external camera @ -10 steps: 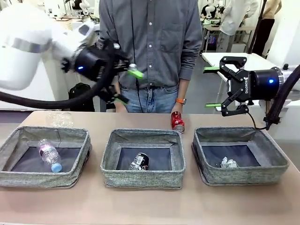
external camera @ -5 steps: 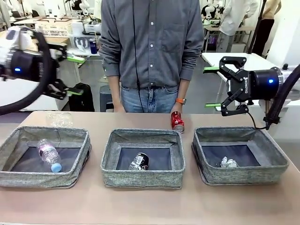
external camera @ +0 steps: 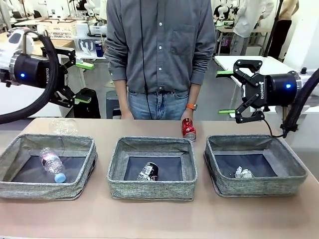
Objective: Sort the waste into the appropriate baskets.
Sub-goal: Pick up the waste item pointed out by the person.
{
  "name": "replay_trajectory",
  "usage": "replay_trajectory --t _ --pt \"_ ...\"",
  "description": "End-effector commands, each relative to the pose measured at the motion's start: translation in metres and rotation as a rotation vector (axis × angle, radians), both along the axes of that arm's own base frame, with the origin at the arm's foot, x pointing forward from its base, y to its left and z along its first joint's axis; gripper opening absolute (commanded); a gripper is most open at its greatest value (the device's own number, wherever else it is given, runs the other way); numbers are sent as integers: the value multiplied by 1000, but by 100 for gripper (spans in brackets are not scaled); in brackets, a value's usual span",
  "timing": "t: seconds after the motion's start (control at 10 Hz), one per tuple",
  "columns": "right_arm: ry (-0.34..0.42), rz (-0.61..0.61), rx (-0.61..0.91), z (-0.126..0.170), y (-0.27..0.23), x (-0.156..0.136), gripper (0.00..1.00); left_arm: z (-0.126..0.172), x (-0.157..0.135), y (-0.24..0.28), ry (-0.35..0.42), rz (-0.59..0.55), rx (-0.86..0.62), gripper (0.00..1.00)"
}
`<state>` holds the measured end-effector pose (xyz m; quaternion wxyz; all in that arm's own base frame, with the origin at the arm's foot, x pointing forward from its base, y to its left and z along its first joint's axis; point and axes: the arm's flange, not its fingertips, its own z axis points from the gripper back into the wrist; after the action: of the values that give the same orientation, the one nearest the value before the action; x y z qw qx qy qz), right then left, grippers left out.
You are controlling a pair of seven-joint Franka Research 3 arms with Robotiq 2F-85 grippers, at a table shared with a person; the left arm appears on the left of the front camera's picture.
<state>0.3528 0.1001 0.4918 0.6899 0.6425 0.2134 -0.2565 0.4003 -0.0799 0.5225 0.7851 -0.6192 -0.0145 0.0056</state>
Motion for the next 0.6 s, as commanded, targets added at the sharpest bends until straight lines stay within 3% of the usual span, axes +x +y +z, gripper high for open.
replay_trajectory --t 0.0,0.5 --pt "6 -1 21 4 2 1 100 2 1 5 -18 -14 -15 100" --pt "6 -1 21 4 2 1 100 2 1 5 -18 -14 -15 100"
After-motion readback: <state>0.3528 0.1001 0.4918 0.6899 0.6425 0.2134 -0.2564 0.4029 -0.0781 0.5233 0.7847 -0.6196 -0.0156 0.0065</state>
